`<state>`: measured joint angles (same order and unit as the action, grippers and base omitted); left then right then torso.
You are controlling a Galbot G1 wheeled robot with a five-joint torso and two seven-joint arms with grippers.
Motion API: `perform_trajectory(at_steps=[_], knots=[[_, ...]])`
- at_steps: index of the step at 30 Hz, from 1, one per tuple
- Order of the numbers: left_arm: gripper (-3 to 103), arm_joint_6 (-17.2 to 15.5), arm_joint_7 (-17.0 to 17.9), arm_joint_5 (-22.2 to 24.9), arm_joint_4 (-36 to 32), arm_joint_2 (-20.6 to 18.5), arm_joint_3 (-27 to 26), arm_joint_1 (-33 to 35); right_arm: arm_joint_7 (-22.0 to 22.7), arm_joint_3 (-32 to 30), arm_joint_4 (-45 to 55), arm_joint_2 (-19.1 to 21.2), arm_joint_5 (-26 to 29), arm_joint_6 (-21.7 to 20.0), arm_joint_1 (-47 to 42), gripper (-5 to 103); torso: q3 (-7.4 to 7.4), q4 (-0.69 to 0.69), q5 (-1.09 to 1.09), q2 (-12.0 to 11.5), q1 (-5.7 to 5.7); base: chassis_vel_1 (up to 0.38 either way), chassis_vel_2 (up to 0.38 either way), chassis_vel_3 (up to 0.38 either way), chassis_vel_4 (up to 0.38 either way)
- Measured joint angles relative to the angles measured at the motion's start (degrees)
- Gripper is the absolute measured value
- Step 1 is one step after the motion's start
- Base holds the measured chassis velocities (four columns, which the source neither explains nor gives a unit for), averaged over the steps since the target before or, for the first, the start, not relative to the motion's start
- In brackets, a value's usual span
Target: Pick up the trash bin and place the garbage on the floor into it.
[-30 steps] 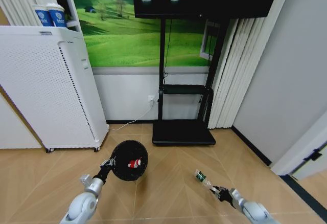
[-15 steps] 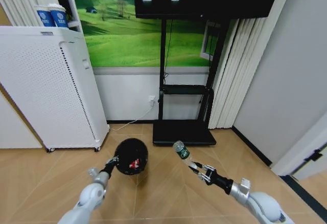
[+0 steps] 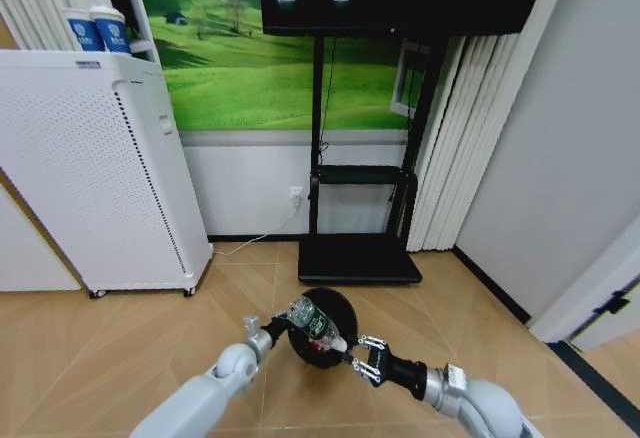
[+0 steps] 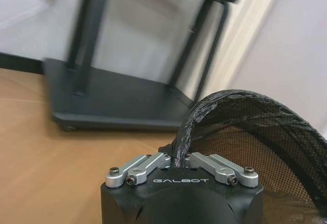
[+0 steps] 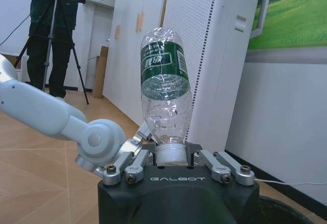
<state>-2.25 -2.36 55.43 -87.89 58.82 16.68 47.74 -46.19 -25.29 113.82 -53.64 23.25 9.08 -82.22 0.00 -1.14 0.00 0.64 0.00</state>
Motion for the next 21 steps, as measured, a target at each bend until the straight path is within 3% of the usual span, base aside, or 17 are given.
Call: perform_trajectory(at_steps=[11, 16, 21], knots=[[4, -1.20, -1.69, 1.22, -5.94, -1.94, -1.58, 3.29, 3.33, 6.01, -4.98, -2.04, -2.52, -0.12, 3.05, 27, 0.00, 0.00, 0.00, 0.00, 0.00, 0.000, 0.000, 0.000, 0.000], [4, -1.40, -1.72, 1.60, -7.11, -2.41, -3.25, 4.74, 3.72, 6.28, -4.99, -2.41, -2.55, -0.23, 3.05, 40, 0.00, 0.00, 0.00, 0.00, 0.00, 0.000, 0.000, 0.000, 0.000], [4, -1.43, -1.67, 1.74, -9.27, -3.24, -5.48, 7.08, 3.88, 5.90, -4.84, -2.41, -1.94, -0.20, 2.62, 61, 0.00, -0.01, -0.01, 0.00, 0.00, 0.000, 0.000, 0.000, 0.000]])
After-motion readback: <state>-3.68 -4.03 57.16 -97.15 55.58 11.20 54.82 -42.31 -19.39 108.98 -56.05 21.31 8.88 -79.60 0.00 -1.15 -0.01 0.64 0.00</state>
